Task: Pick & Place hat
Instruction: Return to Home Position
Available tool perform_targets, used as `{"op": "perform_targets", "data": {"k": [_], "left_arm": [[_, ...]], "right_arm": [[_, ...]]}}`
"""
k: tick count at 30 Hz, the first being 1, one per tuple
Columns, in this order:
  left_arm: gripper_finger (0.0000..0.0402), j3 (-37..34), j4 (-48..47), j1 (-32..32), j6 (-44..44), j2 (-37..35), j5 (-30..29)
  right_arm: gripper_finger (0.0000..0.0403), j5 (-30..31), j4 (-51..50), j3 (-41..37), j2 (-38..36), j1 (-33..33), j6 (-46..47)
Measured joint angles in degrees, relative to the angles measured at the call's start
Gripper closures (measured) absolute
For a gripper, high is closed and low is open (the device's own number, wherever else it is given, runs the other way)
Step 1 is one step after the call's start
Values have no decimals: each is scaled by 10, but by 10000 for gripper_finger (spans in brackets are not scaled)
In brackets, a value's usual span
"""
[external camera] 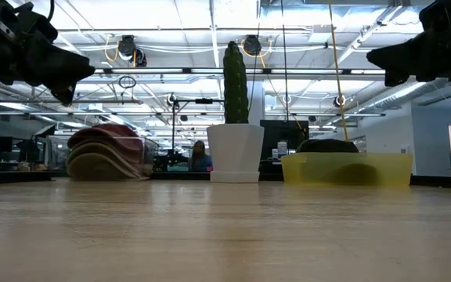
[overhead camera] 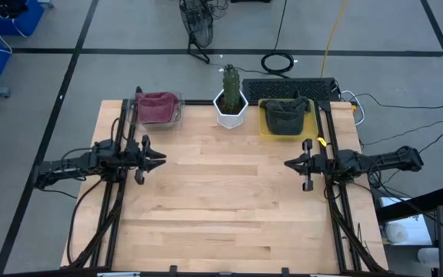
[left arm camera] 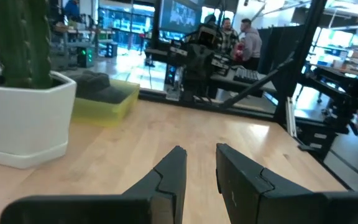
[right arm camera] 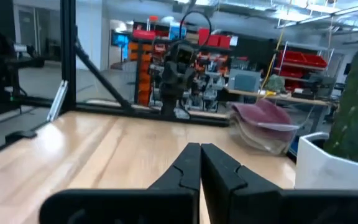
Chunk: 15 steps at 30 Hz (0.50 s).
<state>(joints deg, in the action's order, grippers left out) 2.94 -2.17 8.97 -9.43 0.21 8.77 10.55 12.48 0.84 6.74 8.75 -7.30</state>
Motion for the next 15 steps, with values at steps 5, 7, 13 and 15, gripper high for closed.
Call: {"op": "perform_targets", "data": {"k": [5,7,13,15], "left_arm": [[312,0,-22,0,0,0,3],[312,0,-21,0,0,0,4],[312,0,-8,0,0,0,23],[312,0,-7,0,-2,0,28]], "right_arm": [[403,3,-53,0,-16,-2,-7],[403,16,-75,0,-25,-9,-6],[403,-8,-82,0,-62,-50,-4],[403,-35,-85,0,-66,-67,6]]}}
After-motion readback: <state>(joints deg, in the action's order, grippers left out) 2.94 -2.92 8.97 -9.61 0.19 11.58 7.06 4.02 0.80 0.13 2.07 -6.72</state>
